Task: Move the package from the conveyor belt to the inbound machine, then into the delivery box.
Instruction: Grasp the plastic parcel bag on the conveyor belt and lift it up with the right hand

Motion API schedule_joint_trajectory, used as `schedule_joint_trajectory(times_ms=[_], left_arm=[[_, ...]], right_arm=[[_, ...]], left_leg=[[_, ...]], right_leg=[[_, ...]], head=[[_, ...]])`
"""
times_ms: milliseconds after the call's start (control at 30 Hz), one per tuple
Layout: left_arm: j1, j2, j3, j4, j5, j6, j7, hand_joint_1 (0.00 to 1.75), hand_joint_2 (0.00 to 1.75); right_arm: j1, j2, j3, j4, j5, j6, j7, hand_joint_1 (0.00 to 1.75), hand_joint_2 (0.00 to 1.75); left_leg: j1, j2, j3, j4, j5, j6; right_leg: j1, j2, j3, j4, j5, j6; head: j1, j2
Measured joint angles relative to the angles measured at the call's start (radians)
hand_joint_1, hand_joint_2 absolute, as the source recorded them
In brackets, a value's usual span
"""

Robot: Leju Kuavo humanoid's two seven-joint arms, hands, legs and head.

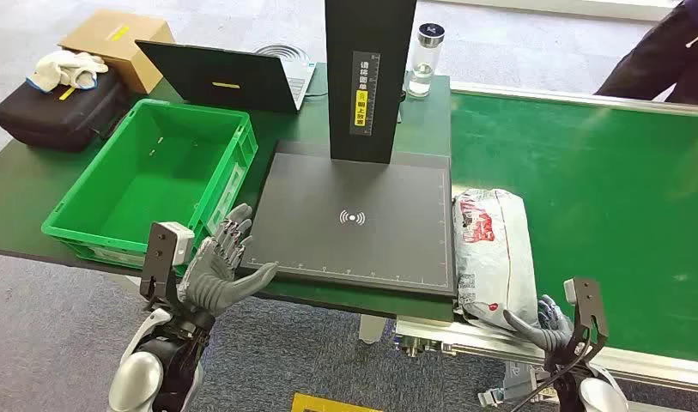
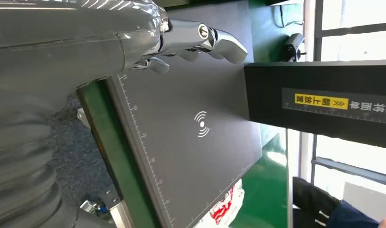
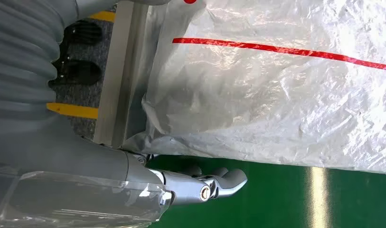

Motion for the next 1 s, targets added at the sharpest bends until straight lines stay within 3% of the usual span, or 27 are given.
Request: schedule_joint_trajectory(times_ms=[1000], left_arm=[[0.004, 0.000, 0.000, -0.014, -0.013, -0.007, 0.009, 0.00, 1.75]], right_arm=[[-0.011, 0.015, 0.016, -0.001, 0.017, 0.000, 0.035, 0.00, 1.75]], left_leg=[[0.000, 0.000, 0.000, 0.000, 0.000, 0.000]], right_leg=[[0.000, 0.000, 0.000, 0.000, 0.000, 0.000]], head=[[0.000, 0.000]])
